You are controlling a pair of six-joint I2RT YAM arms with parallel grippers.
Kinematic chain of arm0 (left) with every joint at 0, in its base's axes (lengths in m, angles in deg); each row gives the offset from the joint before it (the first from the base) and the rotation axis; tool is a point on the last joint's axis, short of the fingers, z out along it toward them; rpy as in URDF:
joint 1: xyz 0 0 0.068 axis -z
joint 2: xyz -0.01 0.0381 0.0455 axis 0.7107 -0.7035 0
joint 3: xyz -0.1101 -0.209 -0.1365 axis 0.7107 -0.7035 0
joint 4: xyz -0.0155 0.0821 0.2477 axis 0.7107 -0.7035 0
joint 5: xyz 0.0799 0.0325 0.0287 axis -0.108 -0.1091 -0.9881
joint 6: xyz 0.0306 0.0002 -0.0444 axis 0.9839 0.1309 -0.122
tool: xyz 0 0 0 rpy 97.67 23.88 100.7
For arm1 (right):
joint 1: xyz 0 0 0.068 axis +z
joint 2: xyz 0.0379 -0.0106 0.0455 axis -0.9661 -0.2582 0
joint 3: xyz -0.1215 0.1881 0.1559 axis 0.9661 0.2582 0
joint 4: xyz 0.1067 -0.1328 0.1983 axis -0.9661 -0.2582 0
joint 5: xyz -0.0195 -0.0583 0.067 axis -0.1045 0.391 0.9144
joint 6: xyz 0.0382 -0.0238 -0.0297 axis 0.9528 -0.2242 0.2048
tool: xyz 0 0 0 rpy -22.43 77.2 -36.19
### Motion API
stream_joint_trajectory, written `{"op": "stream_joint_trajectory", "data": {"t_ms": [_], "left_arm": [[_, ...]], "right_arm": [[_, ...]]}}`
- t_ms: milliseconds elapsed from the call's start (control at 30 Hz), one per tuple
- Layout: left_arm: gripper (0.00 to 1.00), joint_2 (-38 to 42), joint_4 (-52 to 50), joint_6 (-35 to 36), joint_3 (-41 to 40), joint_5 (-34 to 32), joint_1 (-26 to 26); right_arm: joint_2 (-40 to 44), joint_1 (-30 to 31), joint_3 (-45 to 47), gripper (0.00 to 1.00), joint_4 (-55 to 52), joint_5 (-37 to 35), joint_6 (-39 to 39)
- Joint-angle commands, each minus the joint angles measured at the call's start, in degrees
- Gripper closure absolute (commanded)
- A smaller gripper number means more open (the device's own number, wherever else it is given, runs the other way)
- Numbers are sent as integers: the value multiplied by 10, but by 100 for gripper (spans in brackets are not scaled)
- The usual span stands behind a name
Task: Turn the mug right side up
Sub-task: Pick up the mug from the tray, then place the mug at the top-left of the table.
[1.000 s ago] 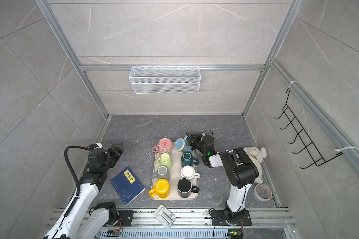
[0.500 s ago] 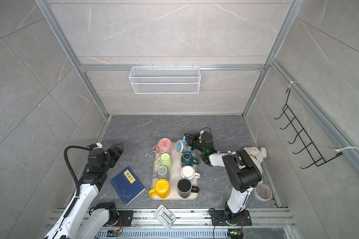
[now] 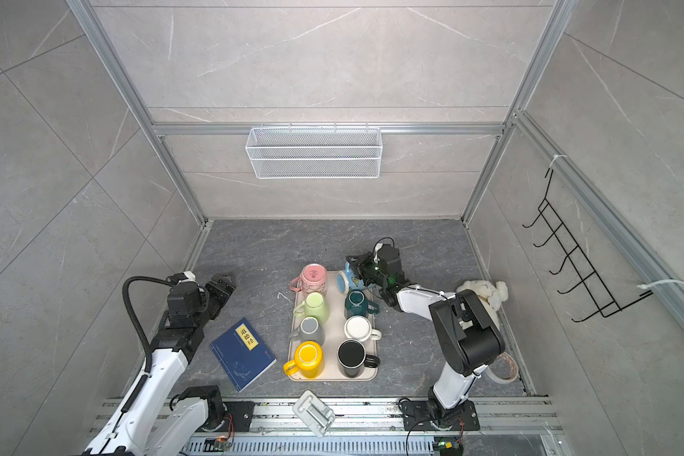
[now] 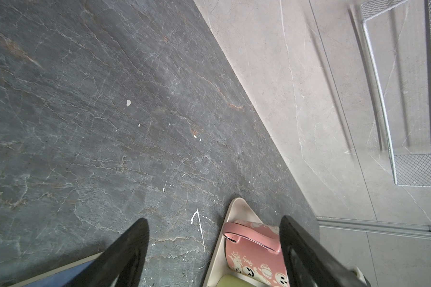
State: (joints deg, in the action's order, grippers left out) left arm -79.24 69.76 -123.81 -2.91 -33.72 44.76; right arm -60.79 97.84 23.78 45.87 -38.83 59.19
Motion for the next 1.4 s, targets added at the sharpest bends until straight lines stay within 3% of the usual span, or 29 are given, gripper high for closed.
{"op": "stream_joint_trajectory", "data": {"t_ms": [0, 133, 333, 500, 700, 933, 1367], "left_arm": [[17, -3, 13, 24, 30, 17, 4], [19, -16, 17, 39, 44, 33, 8], [21, -61, 24, 90, 105, 99, 30], [21, -129, -4, 181, 205, 140, 94], [21, -239, -109, 310, 376, 191, 174], [21, -325, -149, 365, 501, 248, 213], [21, -356, -217, 460, 589, 327, 244]], "right_arm": [[58, 12, -49, 100, -31, -9, -98], [75, 25, -73, 100, -86, -27, -164], [92, 64, -138, 100, -199, -71, -338], [102, 112, -188, 100, -285, -142, -497], [106, 185, -216, 100, -338, -257, -685], [101, 251, -203, 100, -324, -405, -846], [60, 314, -151, 100, -156, -576, -1086]]}}
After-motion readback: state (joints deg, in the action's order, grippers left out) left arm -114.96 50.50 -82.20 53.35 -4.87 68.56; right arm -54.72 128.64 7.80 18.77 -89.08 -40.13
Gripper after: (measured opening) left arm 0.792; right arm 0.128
